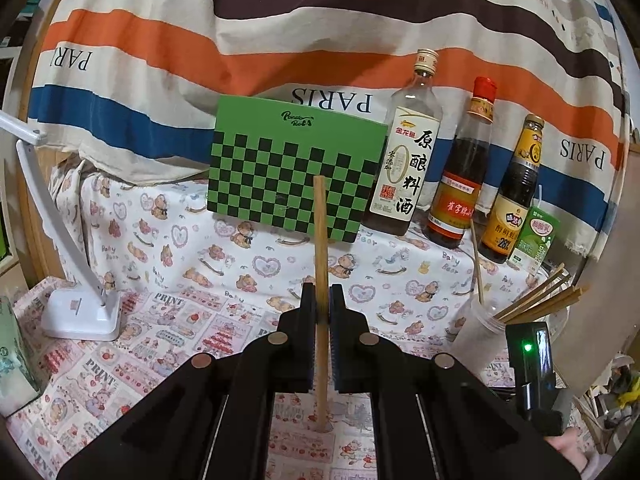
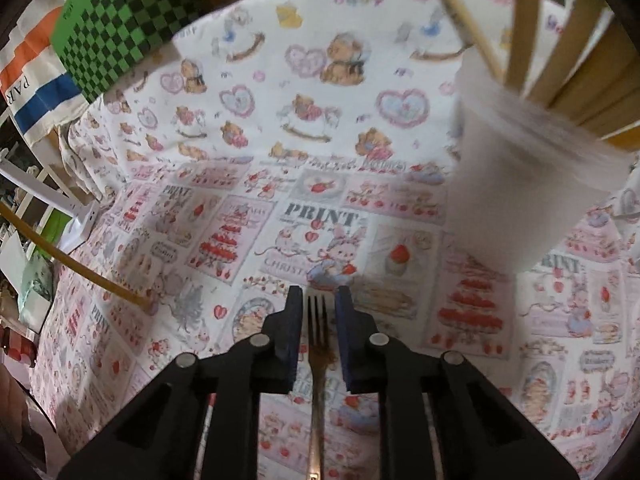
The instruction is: Organize utensils
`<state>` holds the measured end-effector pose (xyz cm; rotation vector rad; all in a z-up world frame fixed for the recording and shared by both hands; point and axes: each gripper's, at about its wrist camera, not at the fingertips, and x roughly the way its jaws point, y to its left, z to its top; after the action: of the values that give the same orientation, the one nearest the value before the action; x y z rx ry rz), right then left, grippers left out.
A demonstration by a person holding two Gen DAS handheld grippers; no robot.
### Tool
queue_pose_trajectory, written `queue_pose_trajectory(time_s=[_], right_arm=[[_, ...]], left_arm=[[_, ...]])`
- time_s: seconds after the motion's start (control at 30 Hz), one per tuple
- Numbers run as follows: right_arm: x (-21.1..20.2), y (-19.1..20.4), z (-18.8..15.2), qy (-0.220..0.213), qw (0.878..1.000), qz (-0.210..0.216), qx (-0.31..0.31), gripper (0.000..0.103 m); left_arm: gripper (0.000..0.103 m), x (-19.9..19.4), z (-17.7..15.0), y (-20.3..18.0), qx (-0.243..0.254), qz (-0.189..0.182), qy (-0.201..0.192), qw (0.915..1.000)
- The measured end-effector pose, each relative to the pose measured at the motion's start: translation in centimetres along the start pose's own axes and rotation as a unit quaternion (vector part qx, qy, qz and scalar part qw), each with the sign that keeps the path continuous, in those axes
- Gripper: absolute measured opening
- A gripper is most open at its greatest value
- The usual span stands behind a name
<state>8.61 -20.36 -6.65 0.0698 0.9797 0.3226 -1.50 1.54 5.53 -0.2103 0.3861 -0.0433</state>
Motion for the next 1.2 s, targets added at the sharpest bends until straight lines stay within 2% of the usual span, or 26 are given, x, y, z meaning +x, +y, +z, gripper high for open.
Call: queue_pose_trajectory(time_s=[0.23,0.4,0.63,0.7,0.87,1.03,1.13,1.2], right_arm=[[-0.1,-0.9,0.0,0.002,1.0,0.026,0.009,0.009],[-0.7,-1.4,-0.3,0.003,0.997,0.072,0.01,0.009],[-0.4,-1.7,-0.5,0.011,0.996,0.083,0.011,0.012],[-0.4,-1.7,-0.6,0.007,0.997,0.074,0.01,0.008],[-0.6,-1.1,-0.6,-0.004,0.999,0.05,0.004,0.008],[-1.0,-0.1,-0.9,-0.007,1.0,0.005,-0.019,0.008],[-1.4,0.3,-1.1,-0.008,1.0,0.009,-0.02,0.008],[-1.5,0.3,-1.1,-0.001,0.999,0.037,-0.016,0.008]], left_arm=[[0.005,-0.1,-0.1,-0.3,0.011,-0.001,-0.002,0.9999],[0.005,-0.2,-0.1,-0.4,0.012,0.0,-0.003,0.9999],[0.005,-0.1,-0.1,-0.2,0.009,0.001,-0.002,1.0],[0.005,-0.1,-0.1,-0.3,0.01,0.001,-0.002,0.9999],[0.005,-0.1,-0.1,-0.2,0.009,0.001,-0.002,1.0],[0.005,-0.1,-0.1,-0.1,0.005,0.002,-0.001,1.0],[0.005,-0.1,-0.1,0.0,0.003,0.003,0.0,1.0],[0.005,-0.1,-0.1,0.0,0.001,0.003,0.0,1.0]])
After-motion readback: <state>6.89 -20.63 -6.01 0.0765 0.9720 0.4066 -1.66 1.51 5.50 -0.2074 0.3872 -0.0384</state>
